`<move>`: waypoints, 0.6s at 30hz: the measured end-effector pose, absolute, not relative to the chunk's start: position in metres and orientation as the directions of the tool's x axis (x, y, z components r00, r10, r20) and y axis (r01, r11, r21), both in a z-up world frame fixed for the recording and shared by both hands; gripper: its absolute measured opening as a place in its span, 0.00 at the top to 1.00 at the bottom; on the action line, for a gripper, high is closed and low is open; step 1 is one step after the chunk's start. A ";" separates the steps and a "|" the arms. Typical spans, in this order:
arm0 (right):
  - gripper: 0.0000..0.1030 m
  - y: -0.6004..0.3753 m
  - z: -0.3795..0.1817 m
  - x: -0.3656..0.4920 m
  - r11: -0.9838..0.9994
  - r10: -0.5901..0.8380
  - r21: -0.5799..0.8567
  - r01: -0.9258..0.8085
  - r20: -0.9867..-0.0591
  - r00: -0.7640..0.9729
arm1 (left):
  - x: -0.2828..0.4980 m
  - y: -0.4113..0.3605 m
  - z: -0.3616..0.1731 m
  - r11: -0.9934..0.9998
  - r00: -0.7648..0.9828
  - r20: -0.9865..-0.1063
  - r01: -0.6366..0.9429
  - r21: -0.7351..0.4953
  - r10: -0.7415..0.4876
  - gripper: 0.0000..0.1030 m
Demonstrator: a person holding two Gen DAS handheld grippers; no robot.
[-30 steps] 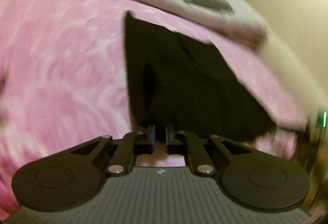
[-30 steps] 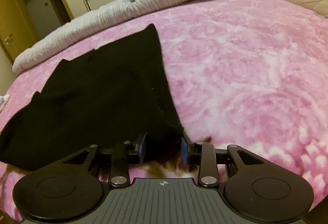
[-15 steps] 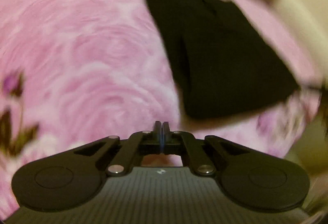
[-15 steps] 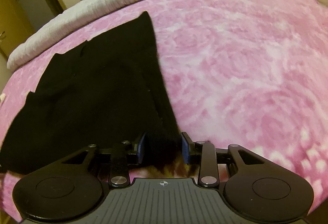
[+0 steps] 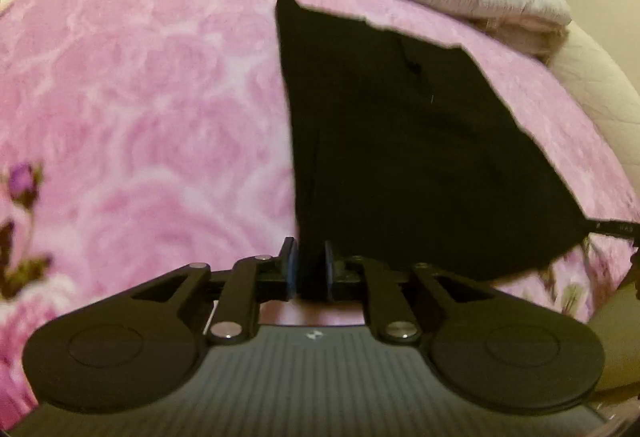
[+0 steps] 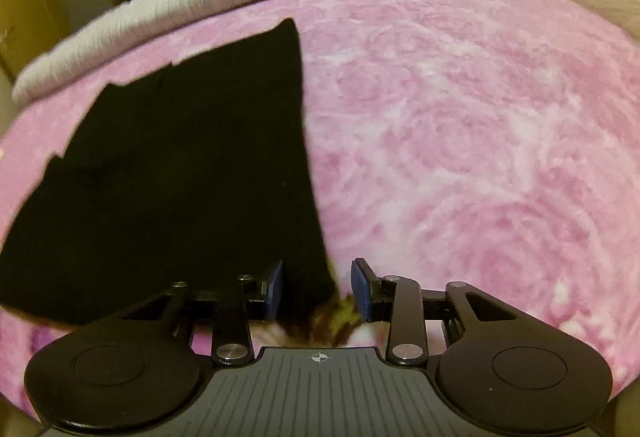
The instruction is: Fold clothes
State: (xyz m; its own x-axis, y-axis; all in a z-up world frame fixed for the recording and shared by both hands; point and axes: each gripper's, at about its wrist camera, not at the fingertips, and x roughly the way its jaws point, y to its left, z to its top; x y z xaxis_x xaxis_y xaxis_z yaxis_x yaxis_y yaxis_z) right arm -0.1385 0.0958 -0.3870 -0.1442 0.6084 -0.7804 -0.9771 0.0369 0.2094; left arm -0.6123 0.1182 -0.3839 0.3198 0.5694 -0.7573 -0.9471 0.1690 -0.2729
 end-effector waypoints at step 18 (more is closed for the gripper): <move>0.94 0.195 -0.402 -0.180 -0.210 0.652 0.208 -0.955 -0.698 -0.296 | -0.563 0.226 -0.410 0.319 0.406 -0.696 -0.911 -0.261 0.591 0.95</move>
